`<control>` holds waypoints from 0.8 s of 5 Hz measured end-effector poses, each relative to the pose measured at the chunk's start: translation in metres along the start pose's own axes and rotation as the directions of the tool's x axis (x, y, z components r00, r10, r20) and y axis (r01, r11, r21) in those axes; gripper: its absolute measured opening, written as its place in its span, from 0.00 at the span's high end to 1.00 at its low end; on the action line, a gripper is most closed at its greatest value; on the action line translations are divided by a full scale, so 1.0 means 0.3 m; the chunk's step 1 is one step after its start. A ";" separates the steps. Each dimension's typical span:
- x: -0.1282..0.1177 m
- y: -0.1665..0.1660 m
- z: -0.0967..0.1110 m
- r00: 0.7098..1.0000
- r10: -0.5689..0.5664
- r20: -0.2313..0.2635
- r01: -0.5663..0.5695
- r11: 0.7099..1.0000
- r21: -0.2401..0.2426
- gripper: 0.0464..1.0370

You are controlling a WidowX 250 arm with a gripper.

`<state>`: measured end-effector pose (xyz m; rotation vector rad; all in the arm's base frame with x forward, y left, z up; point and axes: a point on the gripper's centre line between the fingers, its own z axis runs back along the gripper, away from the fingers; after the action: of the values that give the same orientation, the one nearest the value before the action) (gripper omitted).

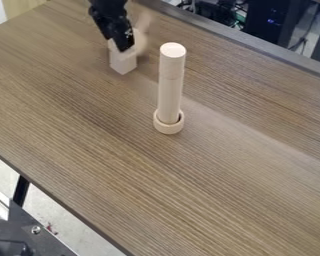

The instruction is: Move the white cube to the other side of the table

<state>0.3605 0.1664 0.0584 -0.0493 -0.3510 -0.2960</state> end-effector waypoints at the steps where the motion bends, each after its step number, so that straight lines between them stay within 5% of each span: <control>1: -0.002 0.002 0.000 1.000 -0.010 -0.007 0.010 1.000 0.005 0.03; 3: -0.014 -0.012 -0.007 1.000 -0.005 -0.013 0.005 1.000 -0.013 0.04; 4: -0.001 -0.031 0.083 1.000 -0.014 0.015 0.014 1.000 -0.016 0.04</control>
<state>0.3490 0.1600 0.0817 -0.0648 -0.3643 -0.3125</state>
